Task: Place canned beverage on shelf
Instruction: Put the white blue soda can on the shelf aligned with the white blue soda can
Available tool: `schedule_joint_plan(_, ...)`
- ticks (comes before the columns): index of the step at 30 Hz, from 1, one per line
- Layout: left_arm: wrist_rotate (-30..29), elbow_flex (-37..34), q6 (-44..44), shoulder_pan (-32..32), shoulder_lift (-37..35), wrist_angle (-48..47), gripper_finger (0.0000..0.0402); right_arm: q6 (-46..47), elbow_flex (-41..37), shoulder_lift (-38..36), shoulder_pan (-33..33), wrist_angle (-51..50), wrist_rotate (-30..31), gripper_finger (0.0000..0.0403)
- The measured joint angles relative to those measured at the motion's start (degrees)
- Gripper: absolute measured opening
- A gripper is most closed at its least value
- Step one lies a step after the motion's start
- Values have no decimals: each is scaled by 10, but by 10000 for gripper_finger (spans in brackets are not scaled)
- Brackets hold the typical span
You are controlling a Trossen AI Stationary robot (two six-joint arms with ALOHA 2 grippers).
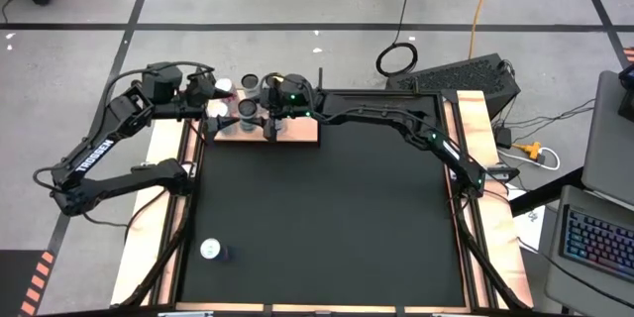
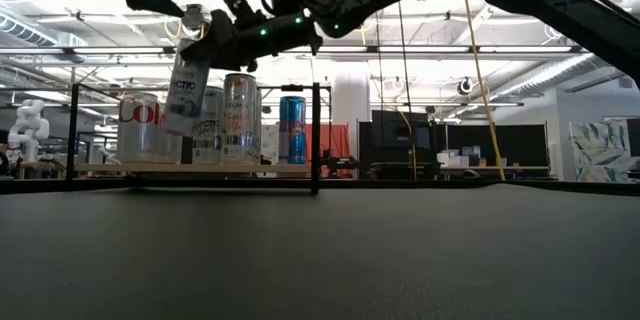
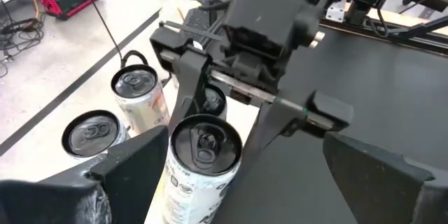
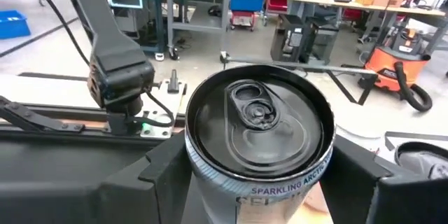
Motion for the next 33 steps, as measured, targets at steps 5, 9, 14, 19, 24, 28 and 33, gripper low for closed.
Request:
schedule_joint_plan(5,0,0,4,0,0,-1,382,-12,0,12,-1,8,4,231)
schedule_joint_plan(9,0,0,13,0,0,-3,382,-19,0,12,-3,14,5,231)
schedule_joint_plan(14,0,0,14,0,0,-3,382,-14,0,12,-8,12,4,231)
schedule_joint_plan(19,0,0,14,0,0,-3,382,-4,0,12,-10,16,4,231)
schedule_joint_plan(24,0,0,14,0,0,-3,382,-17,0,11,-9,25,3,236)
schedule_joint_plan(28,0,0,14,0,0,-3,382,-12,1,10,-9,16,4,251)
schedule_joint_plan(33,0,0,14,0,0,-4,382,-12,1,10,-9,2,4,272)
